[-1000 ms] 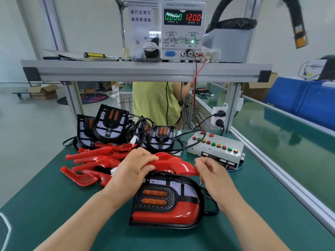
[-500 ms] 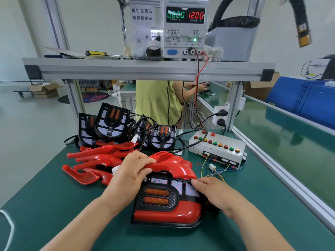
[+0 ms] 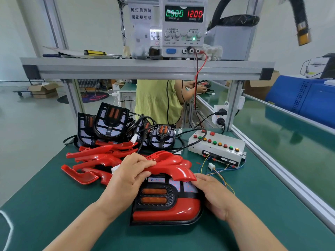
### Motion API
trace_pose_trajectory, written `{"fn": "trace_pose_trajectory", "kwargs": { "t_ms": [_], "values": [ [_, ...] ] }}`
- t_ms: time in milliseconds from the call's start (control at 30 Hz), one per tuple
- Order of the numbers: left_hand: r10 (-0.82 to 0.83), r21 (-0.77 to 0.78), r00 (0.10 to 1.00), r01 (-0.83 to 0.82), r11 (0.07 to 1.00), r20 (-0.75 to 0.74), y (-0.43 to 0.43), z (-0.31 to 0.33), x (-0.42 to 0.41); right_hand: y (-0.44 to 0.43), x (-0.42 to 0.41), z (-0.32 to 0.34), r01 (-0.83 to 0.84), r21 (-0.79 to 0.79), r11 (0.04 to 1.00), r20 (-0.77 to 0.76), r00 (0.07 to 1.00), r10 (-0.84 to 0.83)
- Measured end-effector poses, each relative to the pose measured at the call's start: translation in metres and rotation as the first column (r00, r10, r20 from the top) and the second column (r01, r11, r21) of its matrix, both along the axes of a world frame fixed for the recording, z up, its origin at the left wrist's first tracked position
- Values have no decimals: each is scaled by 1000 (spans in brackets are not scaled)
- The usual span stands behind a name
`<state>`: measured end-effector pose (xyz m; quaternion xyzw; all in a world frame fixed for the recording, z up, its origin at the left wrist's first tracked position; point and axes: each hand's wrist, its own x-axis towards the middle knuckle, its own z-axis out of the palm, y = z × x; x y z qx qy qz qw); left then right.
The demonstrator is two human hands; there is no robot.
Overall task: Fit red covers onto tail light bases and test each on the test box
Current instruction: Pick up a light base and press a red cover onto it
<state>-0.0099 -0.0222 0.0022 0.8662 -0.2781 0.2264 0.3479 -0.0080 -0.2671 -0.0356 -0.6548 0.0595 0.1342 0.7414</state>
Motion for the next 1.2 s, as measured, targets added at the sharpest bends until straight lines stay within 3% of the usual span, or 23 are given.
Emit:
{"fn": "trace_pose_trajectory", "kwargs": {
  "t_ms": [600, 1200],
  "values": [
    [-65, 139, 996, 56, 989, 66, -2, -3, 0, -5, 3, -10, -43, 134, 990, 44, 998, 37],
    [-92, 198, 991, 72, 977, 93, -4, -3, -2, -6, 5, -13, -32, 99, 995, 32, 999, 29]
  ]
}}
